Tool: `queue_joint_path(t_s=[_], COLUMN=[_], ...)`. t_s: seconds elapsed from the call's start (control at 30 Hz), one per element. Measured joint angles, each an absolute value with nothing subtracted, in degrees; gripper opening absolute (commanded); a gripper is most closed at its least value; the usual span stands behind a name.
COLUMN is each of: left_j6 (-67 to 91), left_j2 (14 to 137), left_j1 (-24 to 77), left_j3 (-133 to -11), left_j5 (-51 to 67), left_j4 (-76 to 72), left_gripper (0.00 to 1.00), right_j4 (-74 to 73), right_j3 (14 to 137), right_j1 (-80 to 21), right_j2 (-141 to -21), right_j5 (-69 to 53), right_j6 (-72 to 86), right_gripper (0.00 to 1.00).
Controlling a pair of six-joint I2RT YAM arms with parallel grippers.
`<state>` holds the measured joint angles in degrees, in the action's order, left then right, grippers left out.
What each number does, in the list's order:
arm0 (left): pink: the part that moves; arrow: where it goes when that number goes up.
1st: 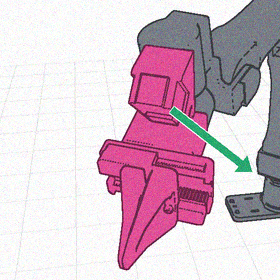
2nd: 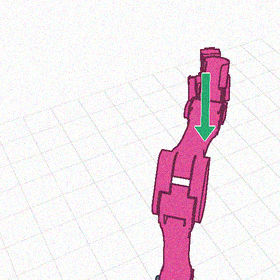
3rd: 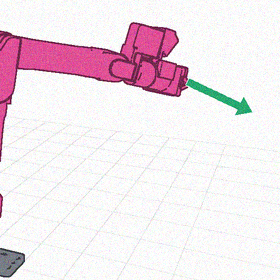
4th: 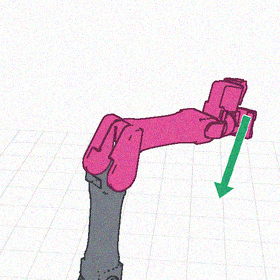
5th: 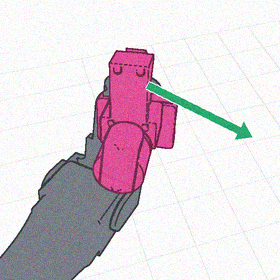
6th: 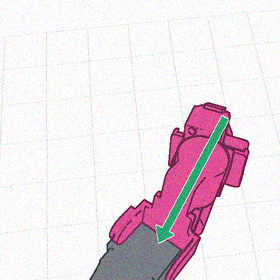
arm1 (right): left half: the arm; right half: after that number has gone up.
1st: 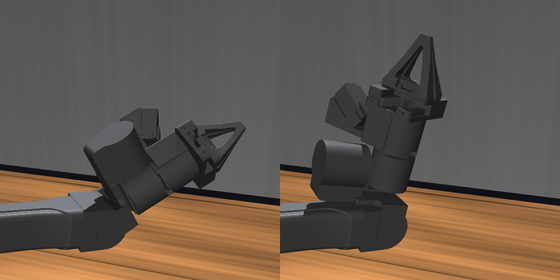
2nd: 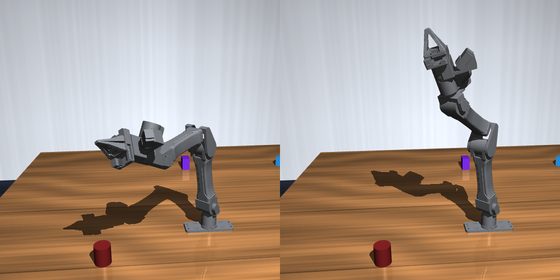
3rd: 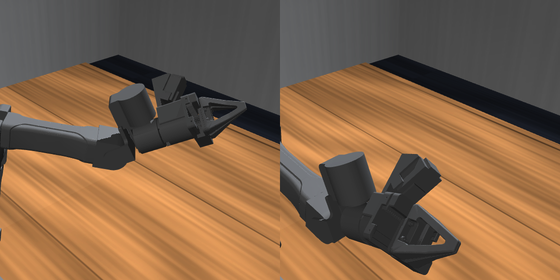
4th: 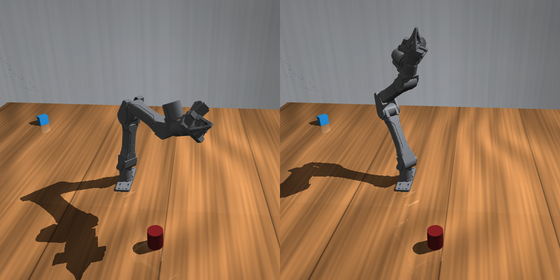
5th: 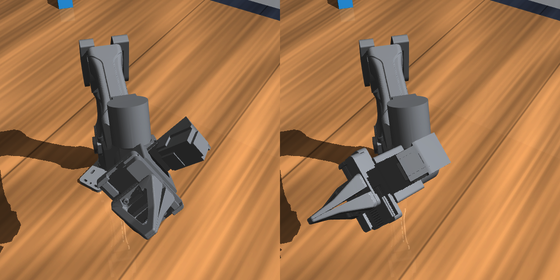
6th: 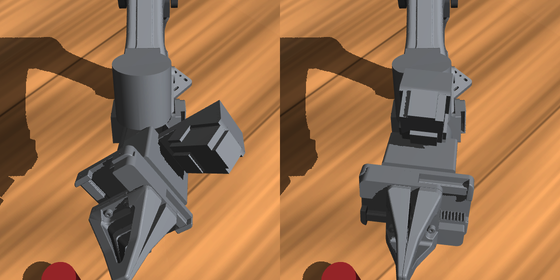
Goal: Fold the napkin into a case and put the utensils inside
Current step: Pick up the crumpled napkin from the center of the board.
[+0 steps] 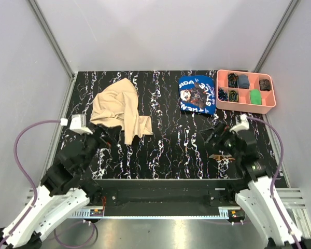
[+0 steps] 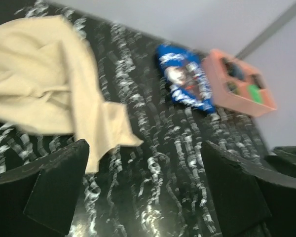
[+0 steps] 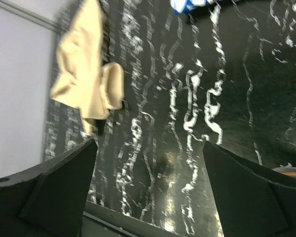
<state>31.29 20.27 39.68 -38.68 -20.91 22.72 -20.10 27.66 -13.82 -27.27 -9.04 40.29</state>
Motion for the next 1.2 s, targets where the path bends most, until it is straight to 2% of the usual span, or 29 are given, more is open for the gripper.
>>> queue_joint_path(t_s=[0.17,0.23,0.27,0.33,0.37,0.5,0.6,0.67,0.73,0.77,0.83,1.0,1.2], left_j6=[33.1,33.1,33.1,33.0,33.0,33.0,32.6,32.4,32.0,31.9,31.6,31.4,32.5], left_j2=[37.8,47.5,51.3,59.9,63.3,74.0,81.1,85.3,88.3,90.0,92.6,95.8,94.8], left_j1=[39.4,37.8,36.1,30.0,26.6,17.4,16.8,17.1,17.6,18.1,19.3,22.7,27.1], left_j3=[-49.6,-54.1,-55.7,-57.9,-58.0,-57.2,-57.9,-58.9,-60.1,-61.2,-63.1,-65.0,-61.3], left_j5=[-25.6,-25.8,-24.6,-20.8,-18.4,-9.8,-6.1,-4.1,-2.7,-2.7,-2.8,-3.6,-7.2], left_j4=[33.4,36.7,38.0,38.5,38.3,37.2,35.7,34.6,33.5,33.3,32.3,30.7,29.8], left_gripper=[0.97,0.84,0.73,0.66,0.58,0.46,0.43,0.42,0.37,0.34,0.3,0.27,0.41], right_j4=[-17.9,-15.3,-13.9,-11.0,-9.6,-6.7,-6.8,-7.4,-8.1,-8.9,-10.0,-12.6,-14.6], right_j3=[35.9,39.1,41.5,46.2,48.8,59.2,67.6,71.9,74.2,75.3,76.8,79.0,80.8], right_j1=[-13.9,-14.3,-15.2,-17.8,-19.7,-26.4,-30.2,-32.0,-32.9,-33.1,-33.0,-33.2,-34.4], right_j2=[-48.3,-57.2,-62.5,-72.1,-76.8,-91.5,-100.6,-105.1,-108.0,-109.4,-112.0,-116.7,-118.8], right_j5=[-13.1,-15.4,-16.5,-18.4,-19.2,-23.1,-25.2,-26.3,-27.2,-27.8,-28.8,-31.2,-32.5], right_j6=[35.7,34.7,34.0,32.8,32.1,28.7,24.9,22.1,19.7,18.5,16.3,12.9,10.5], right_gripper=[1.0,1.0,1.0,1.0,1.0,0.96,0.88,0.78,0.68,0.59,0.52,0.55,0.58])
